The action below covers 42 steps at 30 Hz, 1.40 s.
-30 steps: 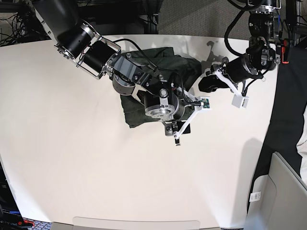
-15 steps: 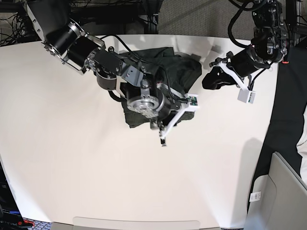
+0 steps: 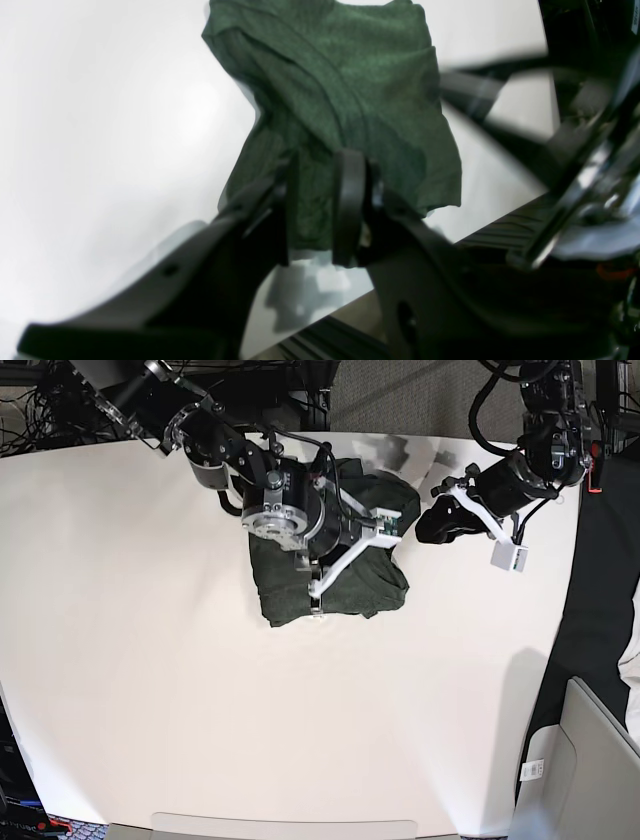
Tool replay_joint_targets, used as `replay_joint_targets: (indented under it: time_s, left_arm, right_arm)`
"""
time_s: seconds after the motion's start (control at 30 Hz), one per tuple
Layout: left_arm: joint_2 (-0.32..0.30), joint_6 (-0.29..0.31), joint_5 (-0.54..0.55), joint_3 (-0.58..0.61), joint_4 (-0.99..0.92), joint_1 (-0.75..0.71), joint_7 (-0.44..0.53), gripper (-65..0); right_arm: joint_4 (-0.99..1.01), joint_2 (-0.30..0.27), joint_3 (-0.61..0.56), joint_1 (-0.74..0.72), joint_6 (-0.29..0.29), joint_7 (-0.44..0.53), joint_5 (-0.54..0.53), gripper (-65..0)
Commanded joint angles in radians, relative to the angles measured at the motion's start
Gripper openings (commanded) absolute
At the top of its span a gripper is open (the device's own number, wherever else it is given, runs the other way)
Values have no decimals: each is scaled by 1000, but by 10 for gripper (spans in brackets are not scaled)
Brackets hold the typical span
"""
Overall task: Fold the T-shirt properly
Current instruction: 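Lift the shirt edge with the right gripper and fold it over the bundle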
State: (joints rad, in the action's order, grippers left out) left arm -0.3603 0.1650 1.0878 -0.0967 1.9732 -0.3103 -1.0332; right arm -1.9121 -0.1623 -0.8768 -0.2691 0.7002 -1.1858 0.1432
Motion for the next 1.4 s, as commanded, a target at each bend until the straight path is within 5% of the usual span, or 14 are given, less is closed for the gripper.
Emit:
replay_joint_targets:
  time_s: [0.0, 0.33, 0.57, 1.37]
  left_arm:
    - [-12, 6, 16, -11, 7, 4, 20, -531]
    - [-15, 6, 15, -13, -7, 26, 21, -531]
    - [-15, 6, 15, -13, -7, 27, 21, -531]
    - [-13, 6, 16, -102, -5, 18, 12, -531]
  right_arm:
    - [-20, 8, -17, -8, -2, 7, 3, -650]
    - [-16, 8, -107, 58, -2, 7, 3, -650]
    - [168, 22, -109, 37, -2, 16, 2, -650]
    - [797, 284, -71, -250, -2, 364, -7, -650]
